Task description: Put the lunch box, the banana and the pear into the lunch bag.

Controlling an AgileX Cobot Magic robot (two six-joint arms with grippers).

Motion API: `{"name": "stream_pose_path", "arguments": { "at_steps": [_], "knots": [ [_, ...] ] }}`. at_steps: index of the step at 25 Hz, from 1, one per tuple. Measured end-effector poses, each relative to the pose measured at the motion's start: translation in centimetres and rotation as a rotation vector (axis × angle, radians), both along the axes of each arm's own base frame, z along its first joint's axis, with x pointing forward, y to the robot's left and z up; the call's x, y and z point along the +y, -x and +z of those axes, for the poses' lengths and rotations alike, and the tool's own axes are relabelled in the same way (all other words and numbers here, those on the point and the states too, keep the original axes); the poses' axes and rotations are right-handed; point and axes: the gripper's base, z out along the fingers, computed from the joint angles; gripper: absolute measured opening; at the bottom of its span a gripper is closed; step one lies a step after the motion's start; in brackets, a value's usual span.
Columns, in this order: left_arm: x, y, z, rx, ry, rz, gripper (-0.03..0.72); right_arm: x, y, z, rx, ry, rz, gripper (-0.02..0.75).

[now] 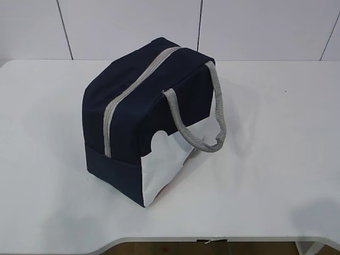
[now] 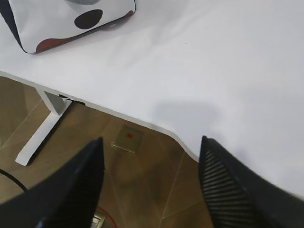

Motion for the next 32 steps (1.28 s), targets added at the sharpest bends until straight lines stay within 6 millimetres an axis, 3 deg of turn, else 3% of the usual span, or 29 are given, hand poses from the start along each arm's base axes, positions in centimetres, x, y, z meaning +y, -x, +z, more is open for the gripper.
{"name": "stream_pose_path", "arguments": {
  "at_steps": [13, 28, 32],
  "knots": [
    [0.36, -0.33, -0.14, -0.023, -0.041, 0.034, 0.242, 0.01, -0.02, 0.02, -0.003, 0.0, -0.016, 0.501],
    [0.09, -0.14, -0.11, -0.004, -0.012, 0.02, 0.241, 0.36, -0.28, 0.02, -0.003, 0.002, -0.346, 0.501],
    [-0.08, -0.19, -0.1, -0.002, -0.011, 0.134, 0.241, 0.37, -0.29, 0.02, -0.003, 0.002, -0.355, 0.501]
  ]
}}
